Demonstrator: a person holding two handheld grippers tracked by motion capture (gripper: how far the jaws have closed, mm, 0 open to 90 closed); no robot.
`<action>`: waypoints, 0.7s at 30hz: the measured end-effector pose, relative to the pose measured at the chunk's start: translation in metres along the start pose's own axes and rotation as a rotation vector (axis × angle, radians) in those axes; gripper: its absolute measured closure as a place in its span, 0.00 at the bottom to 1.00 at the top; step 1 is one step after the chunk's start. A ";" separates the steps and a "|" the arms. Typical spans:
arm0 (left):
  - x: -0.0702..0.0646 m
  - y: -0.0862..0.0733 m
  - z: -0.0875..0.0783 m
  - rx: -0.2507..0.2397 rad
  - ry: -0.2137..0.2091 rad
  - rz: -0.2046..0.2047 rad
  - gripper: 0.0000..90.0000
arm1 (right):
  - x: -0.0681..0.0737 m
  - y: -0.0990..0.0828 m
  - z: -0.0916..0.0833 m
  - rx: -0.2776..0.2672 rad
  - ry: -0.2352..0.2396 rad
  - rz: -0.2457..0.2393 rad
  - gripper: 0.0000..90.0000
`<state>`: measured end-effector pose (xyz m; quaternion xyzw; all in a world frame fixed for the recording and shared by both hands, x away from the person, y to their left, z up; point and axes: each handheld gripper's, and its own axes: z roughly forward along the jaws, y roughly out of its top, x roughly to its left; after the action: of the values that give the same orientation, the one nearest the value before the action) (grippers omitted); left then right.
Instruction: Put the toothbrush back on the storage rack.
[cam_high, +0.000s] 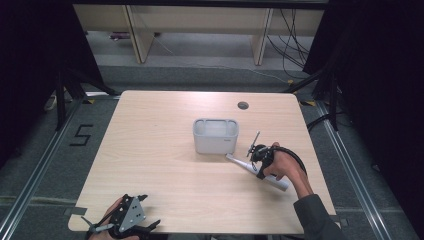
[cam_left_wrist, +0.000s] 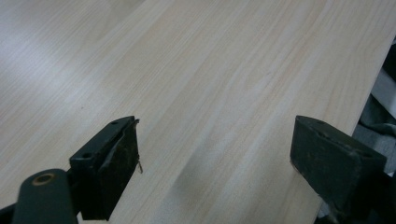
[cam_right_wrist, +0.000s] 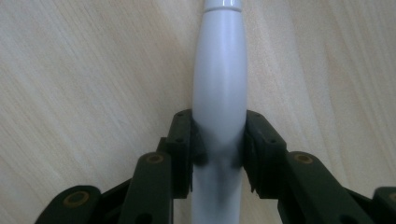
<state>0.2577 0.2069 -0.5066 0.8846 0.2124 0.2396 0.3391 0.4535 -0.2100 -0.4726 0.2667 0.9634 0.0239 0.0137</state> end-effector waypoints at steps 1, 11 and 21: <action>0.000 0.000 0.000 0.000 0.000 0.000 0.17 | -0.002 0.001 0.000 0.005 -0.010 -0.012 0.74; 0.000 0.000 0.000 0.002 0.002 0.004 0.17 | -0.005 0.004 0.001 0.021 0.037 0.012 0.74; 0.000 0.000 0.000 0.005 0.003 0.004 0.17 | 0.007 -0.013 -0.013 -0.045 -0.009 -0.042 0.74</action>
<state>0.2579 0.2071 -0.5067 0.8854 0.2119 0.2412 0.3361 0.4408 -0.2181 -0.4601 0.2463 0.9679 0.0440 0.0246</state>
